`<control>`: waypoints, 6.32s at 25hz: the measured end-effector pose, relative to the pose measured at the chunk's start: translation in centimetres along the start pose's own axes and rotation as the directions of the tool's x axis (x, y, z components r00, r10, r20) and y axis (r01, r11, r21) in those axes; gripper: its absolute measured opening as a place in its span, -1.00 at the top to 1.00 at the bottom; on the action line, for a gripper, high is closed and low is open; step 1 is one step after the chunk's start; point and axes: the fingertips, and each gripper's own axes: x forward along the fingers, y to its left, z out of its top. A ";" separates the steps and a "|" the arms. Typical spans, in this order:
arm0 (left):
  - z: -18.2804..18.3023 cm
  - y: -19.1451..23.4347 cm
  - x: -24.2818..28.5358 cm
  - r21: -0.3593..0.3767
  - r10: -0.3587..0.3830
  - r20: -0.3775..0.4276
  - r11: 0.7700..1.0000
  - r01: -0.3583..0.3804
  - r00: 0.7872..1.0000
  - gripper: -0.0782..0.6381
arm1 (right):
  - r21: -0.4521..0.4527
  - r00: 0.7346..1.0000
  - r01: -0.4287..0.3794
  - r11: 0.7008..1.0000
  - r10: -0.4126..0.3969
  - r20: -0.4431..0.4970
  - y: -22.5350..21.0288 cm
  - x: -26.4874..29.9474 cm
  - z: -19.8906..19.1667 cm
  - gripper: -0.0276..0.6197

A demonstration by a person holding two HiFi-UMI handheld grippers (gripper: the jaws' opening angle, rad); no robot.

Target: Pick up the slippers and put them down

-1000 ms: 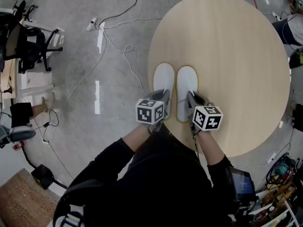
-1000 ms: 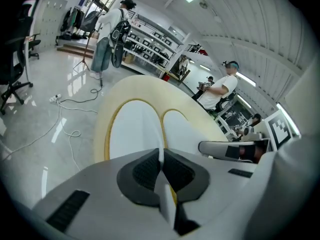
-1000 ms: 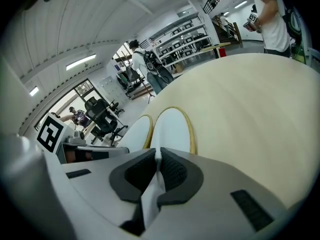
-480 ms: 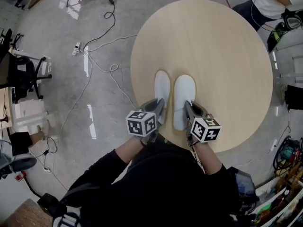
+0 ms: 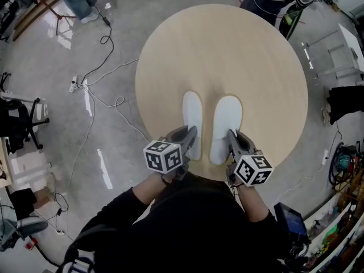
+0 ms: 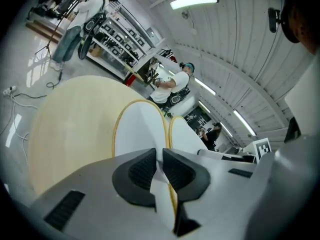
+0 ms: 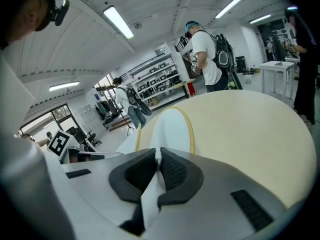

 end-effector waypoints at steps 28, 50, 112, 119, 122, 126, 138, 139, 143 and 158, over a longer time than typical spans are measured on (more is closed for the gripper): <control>-8.1 -25.6 1.4 0.109 -0.033 0.242 0.994 0.007 0.970 0.69 | -0.048 0.946 -0.143 0.988 0.151 0.288 -10.4 -25.4 5.0 0.83; -16.5 -33.4 -0.1 0.115 -0.002 0.343 0.993 -0.039 0.939 0.69 | -0.110 0.920 -0.229 0.967 0.252 0.300 -13.0 -35.1 1.5 0.83; -11.4 -26.6 54.2 -0.027 0.245 -0.093 0.968 -0.248 0.965 0.69 | 0.103 0.977 -0.081 0.991 0.100 -0.189 -61.0 -8.4 12.1 0.82; -10.1 -25.7 59.1 -0.039 0.253 -0.108 0.965 -0.259 0.961 0.69 | 0.110 0.970 -0.072 0.991 0.095 -0.224 -63.4 -5.2 13.0 0.82; -9.7 -25.7 61.0 -0.031 0.248 -0.116 0.967 -0.253 0.962 0.69 | 0.093 0.966 -0.072 0.993 0.093 -0.243 -64.5 -4.2 13.2 0.82; -9.8 -25.6 61.7 -0.005 0.250 -0.129 0.967 -0.253 0.960 0.69 | 0.070 0.963 -0.075 0.995 0.091 -0.254 -64.7 -3.8 13.4 0.82; -9.2 -26.6 60.7 0.049 0.253 -0.107 0.967 -0.249 0.961 0.19 | 0.021 0.989 -0.064 0.998 0.066 -0.135 -63.8 -5.6 15.0 0.26; -9.3 -26.9 60.1 0.033 0.244 -0.101 0.970 -0.242 0.965 0.19 | 0.032 0.992 -0.075 0.997 0.078 -0.101 -63.4 -6.3 15.5 0.26; -9.8 -28.9 56.7 -0.042 0.190 -0.062 0.980 -0.193 0.980 0.19 | 0.048 0.993 -0.119 0.992 0.119 0.005 -61.8 -9.6 17.2 0.26; -8.7 -37.0 29.6 0.065 0.012 0.204 0.998 -0.025 0.979 0.20 | -0.021 0.886 -0.443 0.896 0.442 0.144 -35.0 -20.1 16.8 0.86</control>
